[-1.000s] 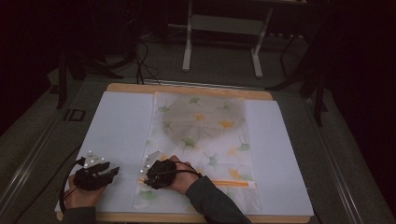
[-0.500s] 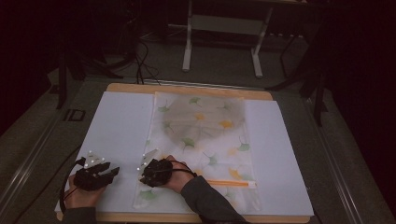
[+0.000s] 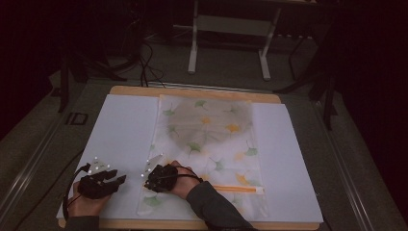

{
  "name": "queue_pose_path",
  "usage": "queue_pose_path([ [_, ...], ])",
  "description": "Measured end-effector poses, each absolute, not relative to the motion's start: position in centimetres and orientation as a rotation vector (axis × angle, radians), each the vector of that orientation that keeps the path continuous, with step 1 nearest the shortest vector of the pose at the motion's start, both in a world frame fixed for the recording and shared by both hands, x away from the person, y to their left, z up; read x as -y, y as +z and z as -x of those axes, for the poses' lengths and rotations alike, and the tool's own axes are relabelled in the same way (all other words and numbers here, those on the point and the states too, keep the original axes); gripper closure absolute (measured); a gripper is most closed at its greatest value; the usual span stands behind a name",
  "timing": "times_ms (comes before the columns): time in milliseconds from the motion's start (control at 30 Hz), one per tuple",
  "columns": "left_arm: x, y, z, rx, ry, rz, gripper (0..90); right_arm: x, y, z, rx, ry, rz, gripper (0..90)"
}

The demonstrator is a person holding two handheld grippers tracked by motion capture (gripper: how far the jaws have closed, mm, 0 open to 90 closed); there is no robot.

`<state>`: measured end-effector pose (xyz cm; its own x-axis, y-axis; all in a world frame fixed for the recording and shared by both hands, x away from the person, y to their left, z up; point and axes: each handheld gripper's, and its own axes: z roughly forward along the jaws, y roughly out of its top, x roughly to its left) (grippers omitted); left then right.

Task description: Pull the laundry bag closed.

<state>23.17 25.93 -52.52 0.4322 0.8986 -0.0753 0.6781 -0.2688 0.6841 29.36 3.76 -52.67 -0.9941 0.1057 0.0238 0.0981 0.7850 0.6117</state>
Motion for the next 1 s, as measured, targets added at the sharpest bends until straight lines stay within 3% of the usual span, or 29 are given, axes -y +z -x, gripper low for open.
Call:
queue_pose_path([
  [1000, -23.1, -51.9, -22.0, -1.214, 0.163, -1.998, 53.7, -2.7, -51.5, -29.0, -2.916, 1.033, -0.161, 83.8],
])
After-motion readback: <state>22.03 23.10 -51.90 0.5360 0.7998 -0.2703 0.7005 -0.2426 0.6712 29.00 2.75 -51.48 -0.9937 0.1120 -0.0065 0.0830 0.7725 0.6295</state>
